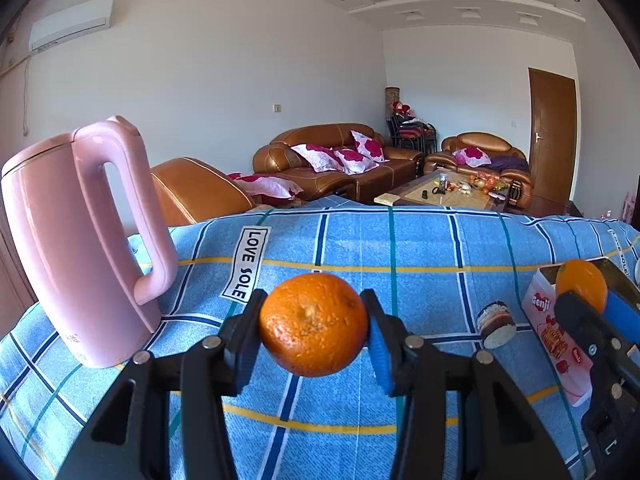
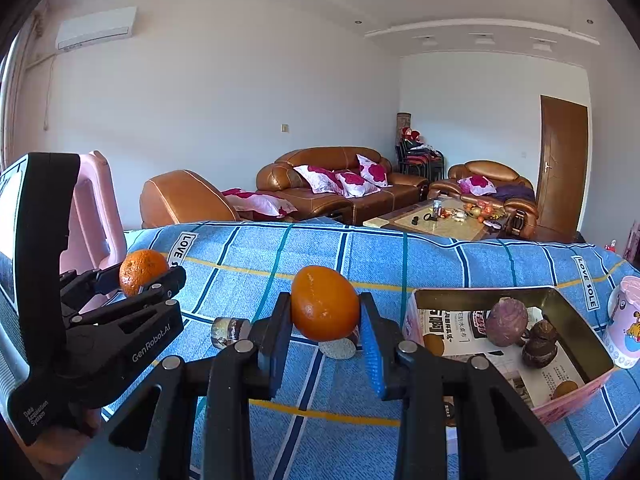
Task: Organize fruits
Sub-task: 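Lift both held oranges off the tablecloth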
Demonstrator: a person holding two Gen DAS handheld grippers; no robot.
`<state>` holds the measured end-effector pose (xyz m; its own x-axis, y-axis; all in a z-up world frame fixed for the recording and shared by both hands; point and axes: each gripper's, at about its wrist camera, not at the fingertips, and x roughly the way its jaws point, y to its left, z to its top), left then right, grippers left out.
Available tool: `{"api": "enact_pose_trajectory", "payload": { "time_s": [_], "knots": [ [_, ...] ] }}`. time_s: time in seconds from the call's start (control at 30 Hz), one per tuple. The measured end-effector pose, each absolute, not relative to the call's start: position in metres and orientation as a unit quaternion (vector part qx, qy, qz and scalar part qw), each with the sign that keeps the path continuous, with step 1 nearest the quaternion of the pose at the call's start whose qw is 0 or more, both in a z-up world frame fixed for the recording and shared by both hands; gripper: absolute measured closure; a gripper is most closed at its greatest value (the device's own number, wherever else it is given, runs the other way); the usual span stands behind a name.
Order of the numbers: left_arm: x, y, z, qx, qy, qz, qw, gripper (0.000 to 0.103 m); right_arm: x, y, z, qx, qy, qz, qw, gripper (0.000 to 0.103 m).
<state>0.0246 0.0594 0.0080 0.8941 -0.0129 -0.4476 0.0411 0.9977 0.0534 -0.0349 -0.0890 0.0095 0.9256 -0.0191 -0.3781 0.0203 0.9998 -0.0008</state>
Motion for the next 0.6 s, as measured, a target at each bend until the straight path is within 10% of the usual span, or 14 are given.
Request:
{"api": "enact_pose_trajectory", "payload": {
  "time_s": [0.6],
  "knots": [
    [0.007,0.049,0.005,0.03,0.225,-0.008,0.974,0.054,-0.044,-0.089,0.009,0.004,0.195,-0.02,0.981,0.068]
  ]
}}
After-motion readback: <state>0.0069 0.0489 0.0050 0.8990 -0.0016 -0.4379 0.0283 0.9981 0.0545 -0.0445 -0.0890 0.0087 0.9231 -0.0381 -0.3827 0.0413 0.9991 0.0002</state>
